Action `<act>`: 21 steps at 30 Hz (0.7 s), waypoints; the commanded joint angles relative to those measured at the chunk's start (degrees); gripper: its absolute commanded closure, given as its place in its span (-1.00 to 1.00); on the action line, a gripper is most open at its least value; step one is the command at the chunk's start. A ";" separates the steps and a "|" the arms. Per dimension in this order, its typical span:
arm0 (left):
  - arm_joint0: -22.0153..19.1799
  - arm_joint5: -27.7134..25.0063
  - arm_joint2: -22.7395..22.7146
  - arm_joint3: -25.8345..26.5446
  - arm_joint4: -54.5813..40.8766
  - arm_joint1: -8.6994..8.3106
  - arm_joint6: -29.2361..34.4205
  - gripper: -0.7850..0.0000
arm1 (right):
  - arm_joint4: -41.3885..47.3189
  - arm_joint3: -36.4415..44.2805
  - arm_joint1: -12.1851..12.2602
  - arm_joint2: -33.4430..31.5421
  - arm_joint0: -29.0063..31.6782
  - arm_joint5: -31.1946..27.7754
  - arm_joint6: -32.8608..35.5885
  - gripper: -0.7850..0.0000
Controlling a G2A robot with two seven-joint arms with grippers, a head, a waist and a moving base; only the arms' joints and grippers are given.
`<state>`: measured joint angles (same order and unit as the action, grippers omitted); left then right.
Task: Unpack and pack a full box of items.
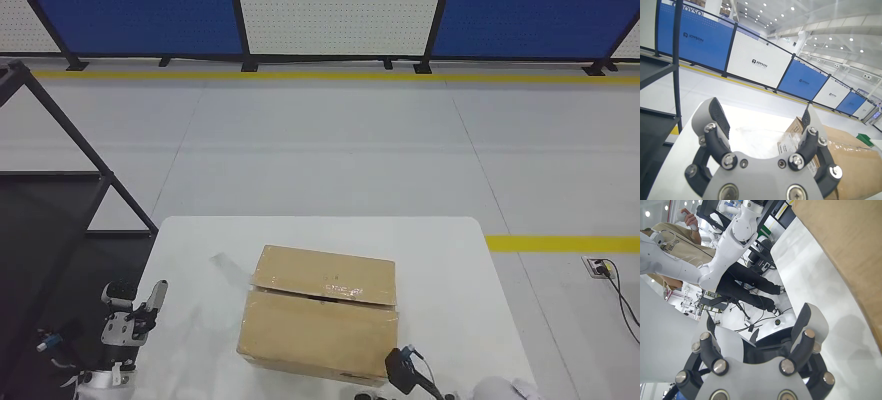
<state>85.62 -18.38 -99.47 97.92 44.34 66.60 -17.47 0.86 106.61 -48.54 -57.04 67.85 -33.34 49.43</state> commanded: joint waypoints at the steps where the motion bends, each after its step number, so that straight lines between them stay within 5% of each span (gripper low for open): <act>1: 0.17 0.37 -0.32 0.19 -0.56 0.07 0.10 -1.00 | -1.24 -0.15 -0.69 1.78 -1.31 1.76 -1.84 -1.00; 21: 0.12 1.10 -0.31 0.55 -1.08 0.24 0.38 -1.00 | -10.82 -3.53 -5.30 9.37 -6.98 9.51 -14.46 -1.00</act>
<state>85.74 -17.28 -99.78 98.47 43.27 66.84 -17.09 -9.69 103.07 -53.72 -47.66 60.93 -24.00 35.37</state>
